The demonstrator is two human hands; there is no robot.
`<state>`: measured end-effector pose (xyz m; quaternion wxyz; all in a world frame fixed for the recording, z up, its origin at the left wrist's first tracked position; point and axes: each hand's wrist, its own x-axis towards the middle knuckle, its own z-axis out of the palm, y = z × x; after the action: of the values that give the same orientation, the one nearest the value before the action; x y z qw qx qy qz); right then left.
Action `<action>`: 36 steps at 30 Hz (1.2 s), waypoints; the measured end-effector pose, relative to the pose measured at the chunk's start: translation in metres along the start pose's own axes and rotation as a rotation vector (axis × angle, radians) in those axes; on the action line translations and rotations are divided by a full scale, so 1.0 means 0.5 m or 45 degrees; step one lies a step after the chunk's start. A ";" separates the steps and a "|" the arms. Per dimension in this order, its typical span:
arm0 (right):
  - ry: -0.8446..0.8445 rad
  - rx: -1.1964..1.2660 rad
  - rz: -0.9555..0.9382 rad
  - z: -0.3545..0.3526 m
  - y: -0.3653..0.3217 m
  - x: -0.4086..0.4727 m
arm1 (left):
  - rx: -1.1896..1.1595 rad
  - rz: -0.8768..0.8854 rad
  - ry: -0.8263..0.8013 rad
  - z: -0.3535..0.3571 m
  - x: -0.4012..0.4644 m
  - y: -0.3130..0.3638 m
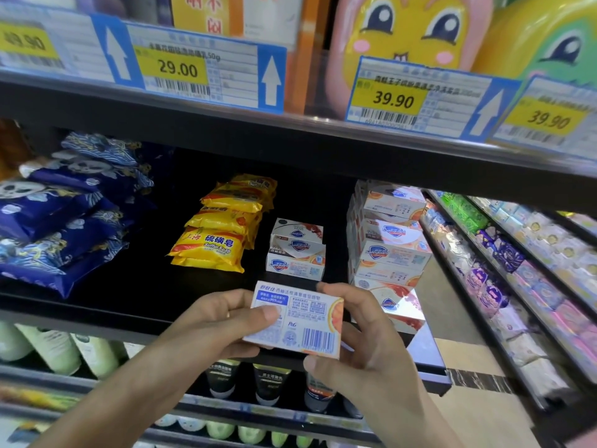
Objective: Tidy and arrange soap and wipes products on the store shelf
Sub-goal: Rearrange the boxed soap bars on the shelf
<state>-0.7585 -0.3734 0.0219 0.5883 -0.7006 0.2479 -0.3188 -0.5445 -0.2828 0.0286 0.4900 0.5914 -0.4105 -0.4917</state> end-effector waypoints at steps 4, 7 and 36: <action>0.022 0.006 0.016 0.004 -0.007 0.001 | -0.033 0.072 0.004 0.000 -0.001 0.002; 0.098 0.105 0.106 0.008 -0.017 0.007 | -0.086 0.167 0.031 -0.006 0.000 0.001; -0.011 0.394 0.312 -0.009 -0.018 0.022 | 0.464 0.348 -0.025 -0.036 0.013 0.021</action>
<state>-0.7546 -0.3828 0.0328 0.7244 -0.5679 0.2767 -0.2761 -0.5258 -0.2878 0.0381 0.4332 0.6041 -0.5735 -0.3442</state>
